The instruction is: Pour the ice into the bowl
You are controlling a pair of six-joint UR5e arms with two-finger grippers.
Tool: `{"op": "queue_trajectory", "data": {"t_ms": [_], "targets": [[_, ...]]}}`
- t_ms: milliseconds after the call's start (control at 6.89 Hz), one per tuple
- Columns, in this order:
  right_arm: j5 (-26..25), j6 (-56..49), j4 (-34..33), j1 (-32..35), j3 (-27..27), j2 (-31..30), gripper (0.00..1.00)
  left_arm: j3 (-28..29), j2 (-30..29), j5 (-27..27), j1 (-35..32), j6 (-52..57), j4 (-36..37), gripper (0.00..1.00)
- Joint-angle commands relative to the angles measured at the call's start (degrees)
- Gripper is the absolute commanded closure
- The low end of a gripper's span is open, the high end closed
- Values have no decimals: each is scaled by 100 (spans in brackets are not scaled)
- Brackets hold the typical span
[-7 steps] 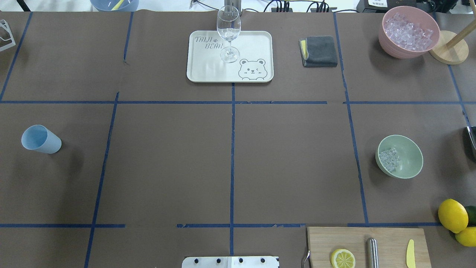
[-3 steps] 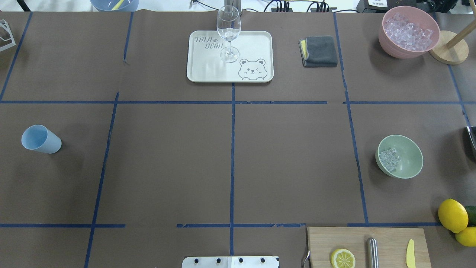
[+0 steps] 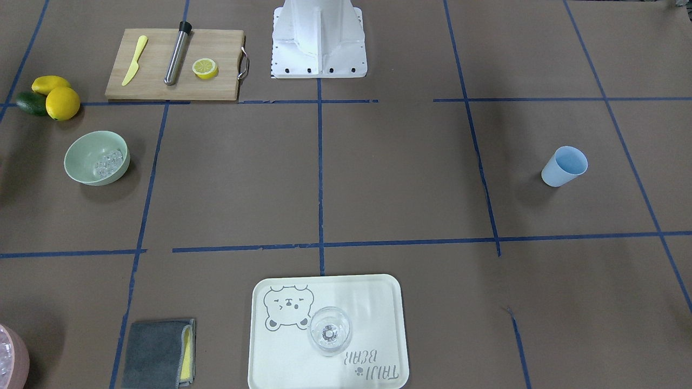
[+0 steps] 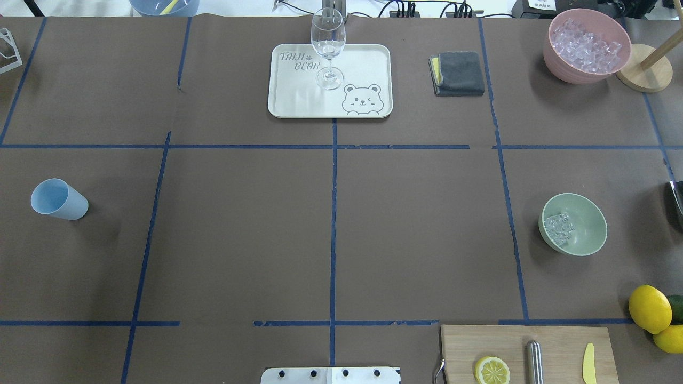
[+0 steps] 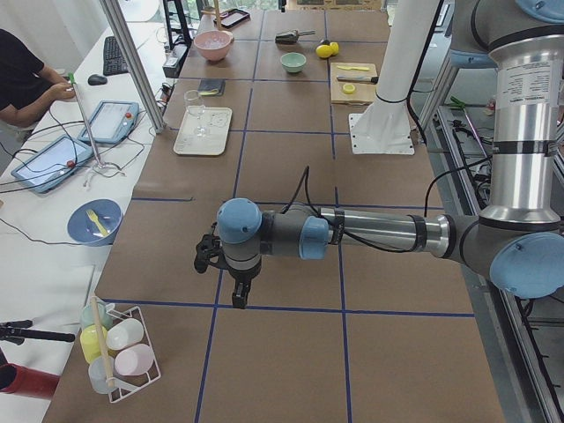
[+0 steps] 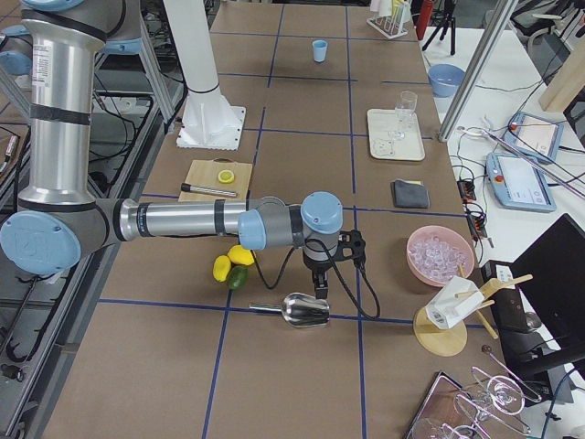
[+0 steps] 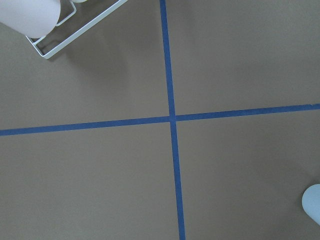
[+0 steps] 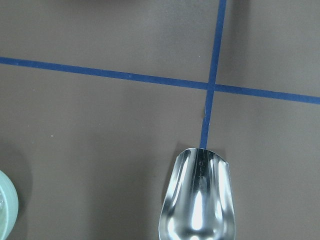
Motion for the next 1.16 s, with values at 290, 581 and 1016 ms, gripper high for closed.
{"op": "queue_trajectory", "data": {"t_ms": [290,581,1016], "targets": [[9,20,7,-26,-27,8,0,-47,241,1,12,99,-187,0],[17,29,-2,-26,-45,52,0,-196,74,10,21,108,321,0],[201,256,-20,-35,-27,70,0,-470,161,27,64,117,798,0]]}}
